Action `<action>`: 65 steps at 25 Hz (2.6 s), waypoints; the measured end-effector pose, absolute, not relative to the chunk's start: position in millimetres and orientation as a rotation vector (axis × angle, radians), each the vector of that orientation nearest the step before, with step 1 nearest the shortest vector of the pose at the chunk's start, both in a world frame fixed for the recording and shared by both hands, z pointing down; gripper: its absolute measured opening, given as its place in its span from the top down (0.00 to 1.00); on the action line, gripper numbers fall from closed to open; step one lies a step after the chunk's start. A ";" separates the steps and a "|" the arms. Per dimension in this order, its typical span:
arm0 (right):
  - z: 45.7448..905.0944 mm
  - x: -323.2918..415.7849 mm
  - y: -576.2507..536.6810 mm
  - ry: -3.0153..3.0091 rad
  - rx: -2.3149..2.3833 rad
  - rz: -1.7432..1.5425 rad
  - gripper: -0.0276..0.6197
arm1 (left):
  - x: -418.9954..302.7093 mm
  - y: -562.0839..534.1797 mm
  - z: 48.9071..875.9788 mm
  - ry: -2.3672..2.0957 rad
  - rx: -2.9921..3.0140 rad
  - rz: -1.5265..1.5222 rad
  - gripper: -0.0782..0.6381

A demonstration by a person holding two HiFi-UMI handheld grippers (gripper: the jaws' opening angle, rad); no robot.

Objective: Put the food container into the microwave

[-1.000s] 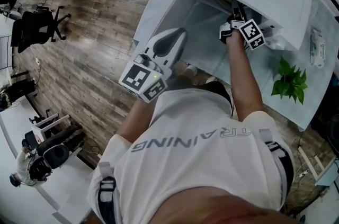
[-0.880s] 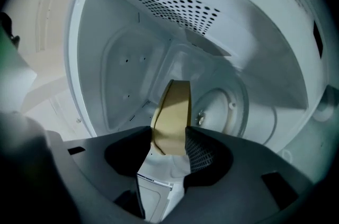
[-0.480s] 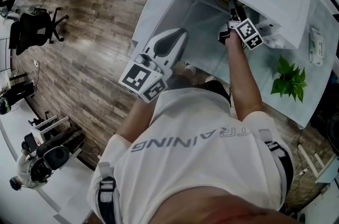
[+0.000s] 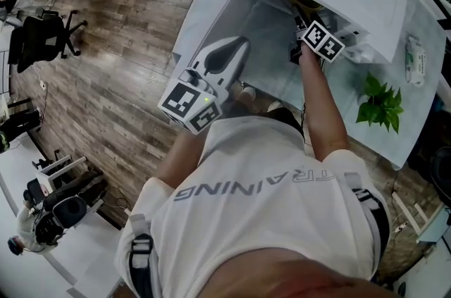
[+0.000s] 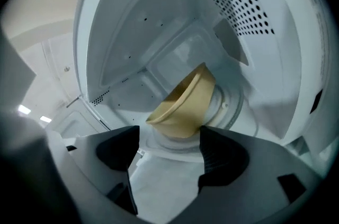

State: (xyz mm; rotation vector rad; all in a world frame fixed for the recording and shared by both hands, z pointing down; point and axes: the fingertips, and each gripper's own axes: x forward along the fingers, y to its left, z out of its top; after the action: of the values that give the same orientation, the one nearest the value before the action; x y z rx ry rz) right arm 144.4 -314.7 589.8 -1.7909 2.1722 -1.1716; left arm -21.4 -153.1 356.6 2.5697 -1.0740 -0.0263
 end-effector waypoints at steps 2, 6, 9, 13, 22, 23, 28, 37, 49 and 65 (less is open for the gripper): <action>595.6 141.0 -314.2 2.250 -1.829 -1.168 0.42 | -21.1 -154.6 358.4 -1.073 2.564 -0.033 0.83; 607.3 137.0 -310.3 2.338 -1.854 -1.204 0.42 | -20.0 -157.2 362.6 -1.069 2.545 -0.046 0.83; 611.7 138.4 -308.2 2.357 -1.851 -1.220 0.44 | -17.6 -161.0 364.6 -1.057 2.545 -0.065 0.83; 607.0 142.5 -294.0 2.422 -1.851 -1.166 0.73 | -12.0 -159.4 363.0 -1.045 2.550 -0.075 0.83; 579.2 132.3 -270.1 2.598 -1.800 -0.941 0.92 | -19.3 -163.1 356.8 -1.066 2.594 -0.087 0.83; 578.3 129.9 -272.5 2.623 -1.783 -0.919 0.92 | -22.7 -169.2 360.8 -1.080 2.594 -0.077 0.83; 559.1 130.3 -279.8 2.664 -1.737 -0.816 0.92 | -29.4 -191.3 372.1 -1.105 2.600 -0.064 0.83; 503.7 127.4 -288.8 2.732 -1.651 -0.563 0.92 | -20.8 -227.2 386.6 -1.098 2.618 -0.111 0.83; 406.2 131.4 -261.9 2.668 -1.618 -0.250 0.92 | -29.6 -257.1 387.4 -1.143 2.680 -0.095 0.83; 389.4 127.1 -264.5 2.697 -1.589 -0.145 0.92 | -27.7 -265.9 390.2 -1.125 2.689 -0.096 0.83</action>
State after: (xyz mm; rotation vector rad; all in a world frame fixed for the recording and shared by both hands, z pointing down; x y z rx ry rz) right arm 127.1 -264.5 389.4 -1.5888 2.6971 -0.1449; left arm -27.7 -265.9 390.2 2.6895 -1.1255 -0.0957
